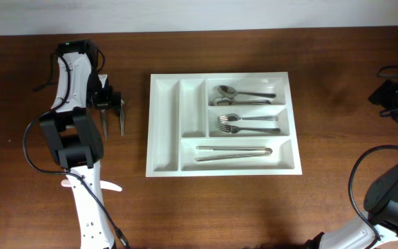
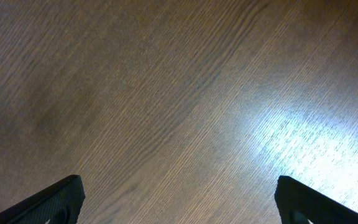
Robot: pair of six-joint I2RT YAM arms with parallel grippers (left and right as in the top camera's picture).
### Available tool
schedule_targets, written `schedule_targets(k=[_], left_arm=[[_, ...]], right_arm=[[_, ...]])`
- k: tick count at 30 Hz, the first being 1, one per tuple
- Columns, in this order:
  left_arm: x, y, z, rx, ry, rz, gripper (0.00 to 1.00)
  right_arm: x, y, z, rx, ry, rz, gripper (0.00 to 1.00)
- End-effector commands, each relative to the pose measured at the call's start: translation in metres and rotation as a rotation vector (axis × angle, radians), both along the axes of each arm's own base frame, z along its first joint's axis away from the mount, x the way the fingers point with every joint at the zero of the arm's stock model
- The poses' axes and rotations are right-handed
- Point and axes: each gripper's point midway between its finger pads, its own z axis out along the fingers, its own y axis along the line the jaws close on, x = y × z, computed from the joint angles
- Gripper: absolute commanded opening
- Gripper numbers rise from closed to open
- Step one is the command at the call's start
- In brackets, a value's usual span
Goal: Pack container
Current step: 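Lower the left gripper onto the left spoon and close on it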
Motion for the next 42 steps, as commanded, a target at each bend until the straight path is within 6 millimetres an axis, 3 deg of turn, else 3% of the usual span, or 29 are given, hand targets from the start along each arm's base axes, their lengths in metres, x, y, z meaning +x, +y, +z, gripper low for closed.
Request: schedule_targets(k=[1, 22, 28, 34, 42], left_arm=[[-0.001, 0.000, -0.014, -0.016, 0.009, 0.033, 1.00], [-0.007, 0.007, -0.023, -0.028, 0.027, 0.051, 1.00], [-0.007, 0.009, -0.023, -0.018, 0.029, 0.049, 0.93], [-0.007, 0.009, -0.023, -0.018, 0.028, 0.049, 0.63], [-0.007, 0.008, -0.023, -0.019, 0.029, 0.049, 0.35]], right_arm=[[0.004, -0.002, 0.005, -0.008, -0.013, -0.001, 0.99], [0.004, -0.002, 0.005, -0.008, -0.013, -0.002, 0.99], [0.004, -0.002, 0.005, -0.008, -0.013, -0.002, 0.99], [0.004, -0.002, 0.005, -0.009, -0.013, -0.002, 0.99], [0.004, -0.002, 0.005, -0.008, -0.013, -0.002, 0.99]])
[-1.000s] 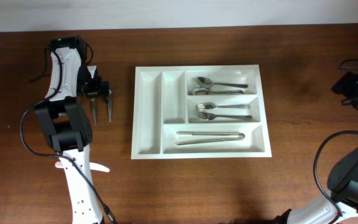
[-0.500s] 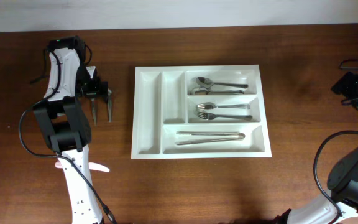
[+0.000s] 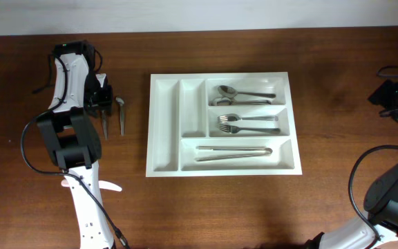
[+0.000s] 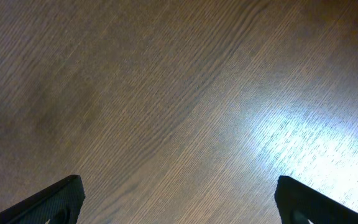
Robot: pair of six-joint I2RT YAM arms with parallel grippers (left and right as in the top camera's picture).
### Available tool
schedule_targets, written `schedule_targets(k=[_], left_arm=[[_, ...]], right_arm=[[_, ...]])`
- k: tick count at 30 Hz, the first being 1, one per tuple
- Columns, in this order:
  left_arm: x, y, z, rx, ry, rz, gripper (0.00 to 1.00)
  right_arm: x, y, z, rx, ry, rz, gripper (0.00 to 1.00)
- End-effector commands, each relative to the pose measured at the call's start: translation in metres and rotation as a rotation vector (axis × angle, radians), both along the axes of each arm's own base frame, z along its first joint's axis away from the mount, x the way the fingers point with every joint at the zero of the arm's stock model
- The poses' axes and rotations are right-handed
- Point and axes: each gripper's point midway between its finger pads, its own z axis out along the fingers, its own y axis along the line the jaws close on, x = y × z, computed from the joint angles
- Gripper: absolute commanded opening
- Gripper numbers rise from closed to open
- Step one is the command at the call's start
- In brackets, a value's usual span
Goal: Pack container
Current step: 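Lower the left gripper onto the left spoon and close on it, then lift the spoon and carry it right over the tray's left compartment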
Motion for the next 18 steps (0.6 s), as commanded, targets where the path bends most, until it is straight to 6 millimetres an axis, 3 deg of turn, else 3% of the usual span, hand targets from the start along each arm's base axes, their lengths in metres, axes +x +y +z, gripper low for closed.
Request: schedule_targets(k=[1, 5, 18], left_arm=[[-0.0099, 0.0098, -0.0192, 0.031, 0.052, 0.005, 0.35], [-0.0100, 0.0097, -0.0192, 0.031, 0.052, 0.005, 0.20], [-0.0137, 0.0092, -0.0182, 0.029, 0.068, 0.005, 0.11]], right_arm=[[0.0036, -0.0017, 0.0047, -0.008, -0.014, -0.004, 0.99], [0.0036, -0.0017, 0.0047, -0.008, -0.014, -0.004, 0.99], [0.0036, -0.0016, 0.0047, -0.008, -0.014, -0.004, 0.99]])
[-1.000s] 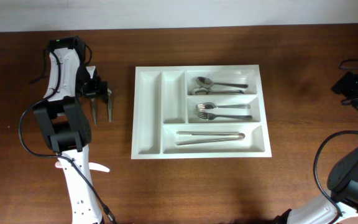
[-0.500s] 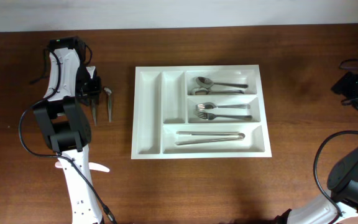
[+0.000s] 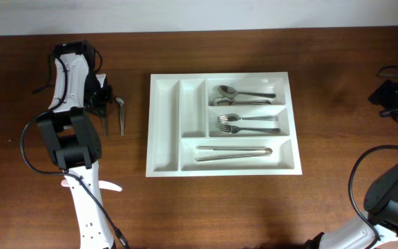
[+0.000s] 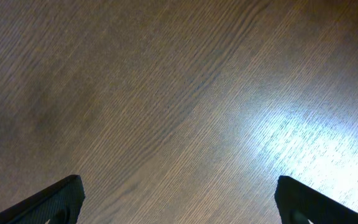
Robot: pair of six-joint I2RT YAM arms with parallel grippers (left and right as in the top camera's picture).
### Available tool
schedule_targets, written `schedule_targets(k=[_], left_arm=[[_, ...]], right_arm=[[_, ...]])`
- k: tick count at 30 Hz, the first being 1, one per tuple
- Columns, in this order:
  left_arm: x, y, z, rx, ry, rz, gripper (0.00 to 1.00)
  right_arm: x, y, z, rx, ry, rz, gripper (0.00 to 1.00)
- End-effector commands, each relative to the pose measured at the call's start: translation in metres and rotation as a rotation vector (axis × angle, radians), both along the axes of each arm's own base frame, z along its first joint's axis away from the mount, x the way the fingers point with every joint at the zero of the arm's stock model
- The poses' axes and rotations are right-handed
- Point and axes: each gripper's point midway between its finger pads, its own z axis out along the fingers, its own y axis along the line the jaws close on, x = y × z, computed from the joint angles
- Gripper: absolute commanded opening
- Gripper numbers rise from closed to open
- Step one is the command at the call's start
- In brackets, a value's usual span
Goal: Pack container
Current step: 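Lift the spoon and carry it right over the tray's left compartment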
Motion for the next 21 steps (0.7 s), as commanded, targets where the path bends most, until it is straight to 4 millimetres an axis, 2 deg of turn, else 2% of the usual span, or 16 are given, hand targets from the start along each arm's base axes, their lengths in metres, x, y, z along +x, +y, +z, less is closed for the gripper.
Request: schedule_targets(k=[1, 6, 10, 17, 21], left_arm=[[-0.014, 0.009, -0.018, 0.026, 0.069, 0.005, 0.11], [-0.016, 0.008, -0.016, 0.023, 0.078, 0.005, 0.11], [-0.010, 0.005, -0.010, 0.006, 0.055, 0.010, 0.09], [0.009, 0.001, 0.013, -0.024, -0.033, 0.016, 0.02], [0.015, 0.001, 0.025, -0.019, -0.065, 0.016, 0.02]], right_arm=[[0.004, -0.002, 0.005, -0.008, -0.013, -0.003, 0.99], [0.004, -0.002, 0.005, -0.008, -0.014, -0.003, 0.99], [0.004, -0.002, 0.005, -0.008, -0.013, -0.003, 0.99], [0.004, -0.002, 0.005, -0.008, -0.013, -0.003, 0.99], [0.004, -0.002, 0.005, -0.008, -0.014, -0.003, 0.99]])
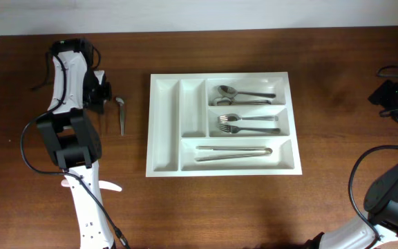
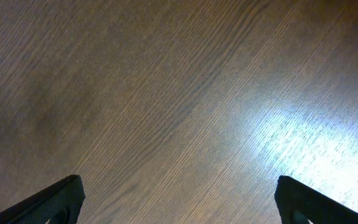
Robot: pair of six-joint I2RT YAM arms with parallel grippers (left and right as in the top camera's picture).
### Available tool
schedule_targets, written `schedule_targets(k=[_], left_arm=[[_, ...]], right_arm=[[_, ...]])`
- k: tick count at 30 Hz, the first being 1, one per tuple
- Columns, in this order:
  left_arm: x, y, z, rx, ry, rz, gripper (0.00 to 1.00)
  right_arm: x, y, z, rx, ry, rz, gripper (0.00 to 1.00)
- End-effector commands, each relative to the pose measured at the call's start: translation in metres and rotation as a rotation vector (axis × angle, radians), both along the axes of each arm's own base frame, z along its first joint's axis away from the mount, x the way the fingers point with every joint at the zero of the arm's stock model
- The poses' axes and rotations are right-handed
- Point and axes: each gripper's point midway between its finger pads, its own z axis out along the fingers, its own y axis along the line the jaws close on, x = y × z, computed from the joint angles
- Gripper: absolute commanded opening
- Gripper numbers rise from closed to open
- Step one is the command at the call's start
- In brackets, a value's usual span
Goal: Pack container
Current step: 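Lift the spoon and carry it right over the tray's left compartment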
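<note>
The white cutlery tray lies mid-table. Its right compartments hold spoons, forks and a long metal piece; its two left slots look bare. One metal utensil lies on the wood left of the tray. My left gripper sits just left of that utensil's far end, and its jaws are too small to read. My right gripper is open over bare wood, with nothing between its fingertips.
The left arm's body and white base stretch down the left side of the table. The right arm stands at the far right edge with its cables. Brown wood surrounds the tray.
The left gripper has shifted slightly toward the far edge. The second thin utensil seen beside it before no longer shows clearly. The right gripper has not moved.
At first the left gripper sat over the far ends of two thin utensils left of the tray. Then it stood a little further left with both utensils still showing. Now only the one nearer the tray is plain. The right gripper stayed open over wood throughout.
</note>
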Motion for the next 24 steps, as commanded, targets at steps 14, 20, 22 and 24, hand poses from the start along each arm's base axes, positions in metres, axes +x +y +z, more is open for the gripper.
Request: schedule_targets(k=[14, 20, 22, 24], left_arm=[[0.029, -0.061, 0.083, -0.225, -0.208, -0.026, 0.02], [0.028, -0.114, 0.117, -0.327, -0.262, -0.068, 0.02], [0.026, -0.129, 0.123, -0.332, -0.263, -0.055, 0.02], [0.023, -0.146, 0.130, -0.344, -0.261, -0.037, 0.02]], right_arm=[[0.004, -0.002, 0.005, -0.008, -0.014, -0.003, 0.99], [0.004, -0.002, 0.005, -0.008, -0.013, -0.003, 0.99], [0.004, -0.002, 0.005, -0.008, -0.014, -0.003, 0.99], [0.004, -0.002, 0.005, -0.008, -0.013, -0.003, 0.99]])
